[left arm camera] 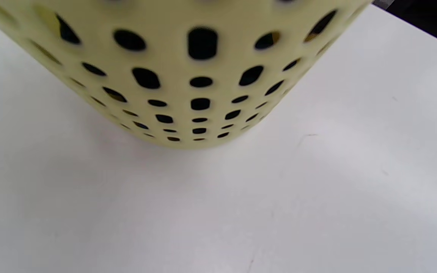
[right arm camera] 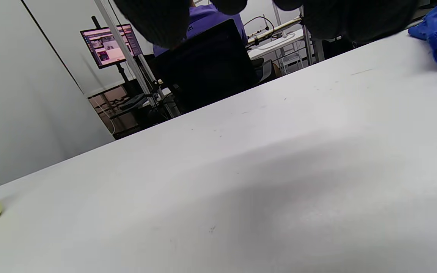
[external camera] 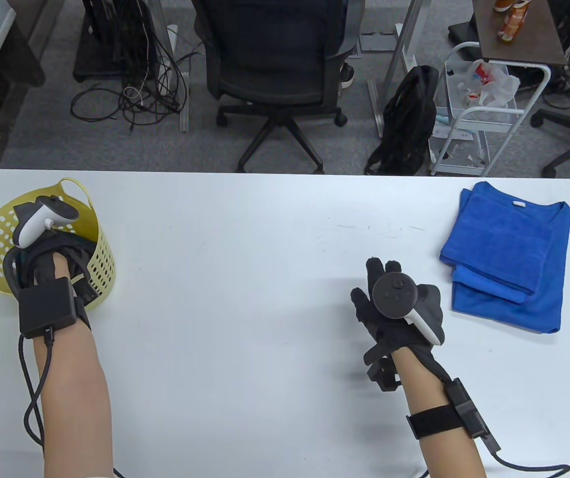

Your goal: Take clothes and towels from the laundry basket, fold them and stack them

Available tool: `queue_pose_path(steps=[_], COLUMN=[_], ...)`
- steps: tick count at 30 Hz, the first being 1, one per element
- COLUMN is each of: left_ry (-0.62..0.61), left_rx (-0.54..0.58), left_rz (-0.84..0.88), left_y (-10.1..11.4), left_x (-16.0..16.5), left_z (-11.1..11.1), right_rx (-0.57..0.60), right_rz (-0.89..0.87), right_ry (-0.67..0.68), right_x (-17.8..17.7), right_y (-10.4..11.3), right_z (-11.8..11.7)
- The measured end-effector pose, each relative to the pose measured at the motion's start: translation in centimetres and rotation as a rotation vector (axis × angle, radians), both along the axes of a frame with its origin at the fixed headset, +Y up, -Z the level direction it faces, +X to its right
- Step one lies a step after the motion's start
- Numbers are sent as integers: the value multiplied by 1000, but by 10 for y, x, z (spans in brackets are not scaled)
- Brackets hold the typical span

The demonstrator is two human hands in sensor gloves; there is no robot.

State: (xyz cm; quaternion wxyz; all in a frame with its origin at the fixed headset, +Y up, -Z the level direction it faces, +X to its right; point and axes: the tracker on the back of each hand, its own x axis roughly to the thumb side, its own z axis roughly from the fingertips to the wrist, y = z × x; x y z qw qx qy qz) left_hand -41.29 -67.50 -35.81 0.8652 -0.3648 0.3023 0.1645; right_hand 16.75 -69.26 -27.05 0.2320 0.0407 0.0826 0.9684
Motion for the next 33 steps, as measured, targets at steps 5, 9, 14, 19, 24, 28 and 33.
queue_pose_path(steps=[5, 9, 14, 19, 24, 28, 33], left_ry=[-18, -95, -115, -209, -250, -296, -290], left_rx=[111, 413, 1049, 1306, 812, 629, 963], left_rz=[-149, -354, -580, -734, -572, -620, -680], left_y=[44, 93, 147, 151, 88, 55, 104], left_x=[18, 51, 101, 131, 115, 106, 132], left_z=[25, 60, 139, 184, 127, 109, 122], right_rx=[28, 40, 60, 67, 67, 76, 76], right_rz=[0, -20, -52, -93, -138, -165, -214], right_ry=[42, 92, 147, 164, 144, 123, 101], right_x=[-7, -12, -13, -7, 4, 14, 25], right_y=[-2, -5, -12, -21, -28, -30, -31], right_z=[8, 22, 43, 59, 70, 77, 78])
